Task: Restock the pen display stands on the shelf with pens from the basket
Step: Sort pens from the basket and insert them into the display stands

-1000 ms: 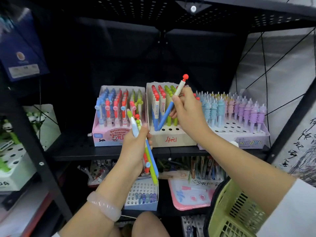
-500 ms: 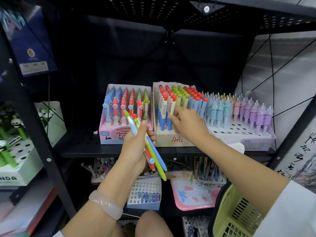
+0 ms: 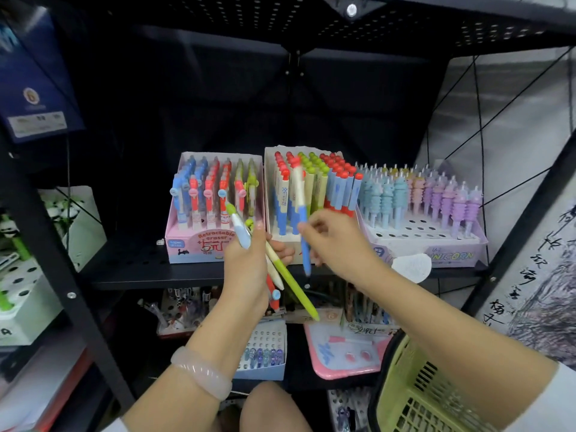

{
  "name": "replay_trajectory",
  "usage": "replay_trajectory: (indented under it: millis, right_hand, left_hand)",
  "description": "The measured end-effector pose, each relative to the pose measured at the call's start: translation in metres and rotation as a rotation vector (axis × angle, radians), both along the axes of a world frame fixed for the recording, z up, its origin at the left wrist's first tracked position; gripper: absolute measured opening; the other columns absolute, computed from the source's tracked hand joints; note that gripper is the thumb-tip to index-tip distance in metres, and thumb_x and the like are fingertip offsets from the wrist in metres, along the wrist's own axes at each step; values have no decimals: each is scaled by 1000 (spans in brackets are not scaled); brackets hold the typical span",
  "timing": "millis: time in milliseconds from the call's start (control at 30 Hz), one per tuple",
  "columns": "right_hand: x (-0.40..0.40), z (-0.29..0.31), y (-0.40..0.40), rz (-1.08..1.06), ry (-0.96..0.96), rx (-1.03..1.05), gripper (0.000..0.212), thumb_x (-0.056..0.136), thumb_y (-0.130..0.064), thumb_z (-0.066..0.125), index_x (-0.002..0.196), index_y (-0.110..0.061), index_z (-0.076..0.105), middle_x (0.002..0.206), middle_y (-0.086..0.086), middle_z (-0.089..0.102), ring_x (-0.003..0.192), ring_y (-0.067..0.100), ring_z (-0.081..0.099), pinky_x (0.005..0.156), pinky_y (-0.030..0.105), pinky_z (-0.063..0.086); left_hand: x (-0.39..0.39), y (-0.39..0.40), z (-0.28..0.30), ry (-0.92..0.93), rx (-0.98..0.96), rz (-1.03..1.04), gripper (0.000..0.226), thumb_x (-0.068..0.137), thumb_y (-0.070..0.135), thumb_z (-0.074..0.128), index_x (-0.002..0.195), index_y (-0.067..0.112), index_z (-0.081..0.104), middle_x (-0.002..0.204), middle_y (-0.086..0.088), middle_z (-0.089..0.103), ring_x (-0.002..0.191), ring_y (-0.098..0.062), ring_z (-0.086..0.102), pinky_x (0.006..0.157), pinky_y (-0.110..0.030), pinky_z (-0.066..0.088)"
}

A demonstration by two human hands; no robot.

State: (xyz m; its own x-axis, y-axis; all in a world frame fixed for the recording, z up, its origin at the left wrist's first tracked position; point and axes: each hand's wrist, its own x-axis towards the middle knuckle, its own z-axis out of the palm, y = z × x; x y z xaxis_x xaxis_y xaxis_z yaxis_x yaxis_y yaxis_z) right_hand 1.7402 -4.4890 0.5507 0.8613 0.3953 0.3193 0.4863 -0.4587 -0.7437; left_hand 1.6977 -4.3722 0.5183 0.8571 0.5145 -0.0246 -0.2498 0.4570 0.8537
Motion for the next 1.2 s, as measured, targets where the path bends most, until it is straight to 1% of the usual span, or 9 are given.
replay_trajectory:
  millis: [133, 233, 433, 633, 800, 900, 967, 1067, 1200]
  right_hand:
    - [23, 11, -10, -146, -216, 178, 9, 96, -18, 50, 89, -13, 52, 72, 0, 63, 60, 3, 63, 60, 20, 54]
    - [34, 5, -5, -156, -193, 82, 11, 97, -17, 49, 89, -11, 52, 73, 0, 62, 67, 12, 64, 70, 32, 56]
    - [48, 0, 1, -195, -200, -13, 19, 96, -18, 49, 84, -6, 55, 67, 0, 61, 57, -2, 59, 71, 34, 56]
    - [46, -5, 3, -217, -233, -256, 26, 95, -21, 52, 71, -12, 48, 72, 8, 60, 79, 28, 61, 67, 33, 48]
    - [43, -5, -3, -298, -267, -549, 32, 91, -36, 57, 81, -6, 62, 76, 7, 61, 78, 25, 57, 63, 30, 44]
    - [27, -10, -8, -243, -317, -319, 25, 92, -38, 54, 81, -16, 58, 71, -6, 56, 69, 10, 50, 55, 21, 34]
    - [11, -10, -8, 14, -170, -171, 21, 91, -36, 55, 75, -22, 57, 66, -15, 53, 63, -2, 48, 56, 15, 32]
    - [-2, -15, -7, 244, -12, -213, 29, 90, -29, 60, 70, -7, 61, 58, -7, 52, 52, 1, 44, 53, 14, 33]
    - [4, -13, -16, 77, -64, -87, 26, 93, -24, 56, 70, -12, 56, 58, -2, 54, 45, 0, 51, 51, 12, 44]
  left_hand:
    - [1, -2, 2, -8, -35, -4, 29, 97, 22, 47, 76, 3, 55, 56, -5, 64, 54, -15, 66, 53, -25, 56]
    - [0, 0, 2, 36, 70, 6, 31, 95, 29, 49, 75, 9, 61, 63, -1, 59, 58, -11, 60, 58, -24, 54]
    - [-8, 2, 3, 101, 244, 4, 31, 93, 39, 49, 75, 21, 65, 70, 2, 50, 76, -18, 49, 74, -33, 41]
    - [-10, 5, 6, 73, 255, -7, 30, 94, 34, 50, 74, 20, 66, 76, -2, 52, 81, -17, 49, 79, -30, 46]
    - [-12, 4, 10, 82, 317, -5, 27, 93, 37, 51, 80, 21, 69, 84, -7, 42, 74, -21, 41, 56, -25, 38]
    - [-12, 1, 12, 63, 341, -5, 24, 92, 35, 54, 84, 19, 70, 82, -8, 43, 75, -21, 41, 65, -29, 37]
    - [-10, -2, 14, 37, 308, -24, 22, 92, 32, 54, 84, 20, 69, 82, -6, 53, 80, -19, 49, 73, -32, 43]
    - [-7, -8, 16, 6, 249, -69, 19, 93, 28, 54, 87, 18, 68, 78, -2, 62, 78, -18, 59, 73, -34, 51]
    - [-3, -11, 12, 3, 281, -39, 24, 95, 30, 48, 93, 13, 65, 67, 1, 55, 58, -9, 53, 59, -23, 49]
